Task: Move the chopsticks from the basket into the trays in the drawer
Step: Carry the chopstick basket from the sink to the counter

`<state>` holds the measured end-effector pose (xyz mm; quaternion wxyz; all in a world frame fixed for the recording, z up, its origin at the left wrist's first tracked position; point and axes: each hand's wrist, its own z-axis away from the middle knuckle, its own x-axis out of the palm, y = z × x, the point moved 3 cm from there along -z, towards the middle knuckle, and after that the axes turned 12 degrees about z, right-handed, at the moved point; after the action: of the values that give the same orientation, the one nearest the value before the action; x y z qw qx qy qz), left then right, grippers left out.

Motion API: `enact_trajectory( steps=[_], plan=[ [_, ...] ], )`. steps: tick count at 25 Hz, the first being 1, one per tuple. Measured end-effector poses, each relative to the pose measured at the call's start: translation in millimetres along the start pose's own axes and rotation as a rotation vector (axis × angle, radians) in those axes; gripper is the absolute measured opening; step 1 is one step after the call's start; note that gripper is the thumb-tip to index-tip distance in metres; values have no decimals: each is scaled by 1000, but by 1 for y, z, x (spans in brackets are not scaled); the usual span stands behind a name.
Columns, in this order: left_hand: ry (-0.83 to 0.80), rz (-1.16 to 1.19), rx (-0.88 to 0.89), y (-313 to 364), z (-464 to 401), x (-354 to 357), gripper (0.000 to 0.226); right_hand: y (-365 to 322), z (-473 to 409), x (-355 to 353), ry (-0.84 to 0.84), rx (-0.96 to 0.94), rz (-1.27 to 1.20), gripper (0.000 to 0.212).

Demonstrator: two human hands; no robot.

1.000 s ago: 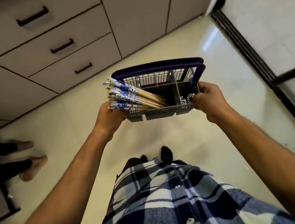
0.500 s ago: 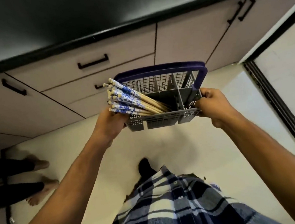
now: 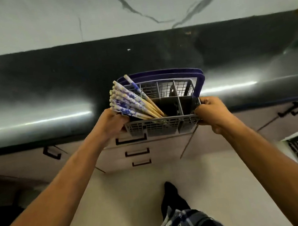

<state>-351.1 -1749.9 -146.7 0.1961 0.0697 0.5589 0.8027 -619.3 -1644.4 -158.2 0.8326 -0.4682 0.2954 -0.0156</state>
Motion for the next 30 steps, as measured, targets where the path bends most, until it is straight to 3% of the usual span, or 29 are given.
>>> enact_trajectory(
  steps=[5, 17, 30],
  plan=[
    [44, 46, -9, 37, -72, 0, 20, -44, -83, -8, -18, -26, 9, 23],
    [-91, 95, -106, 62, -214, -7, 18, -88, -205, 7, -12, 40, -15, 26],
    [-101, 173, -95, 79, -241, -7, 13, -113, -236, 5, -56, -20, 0, 30]
  ],
)
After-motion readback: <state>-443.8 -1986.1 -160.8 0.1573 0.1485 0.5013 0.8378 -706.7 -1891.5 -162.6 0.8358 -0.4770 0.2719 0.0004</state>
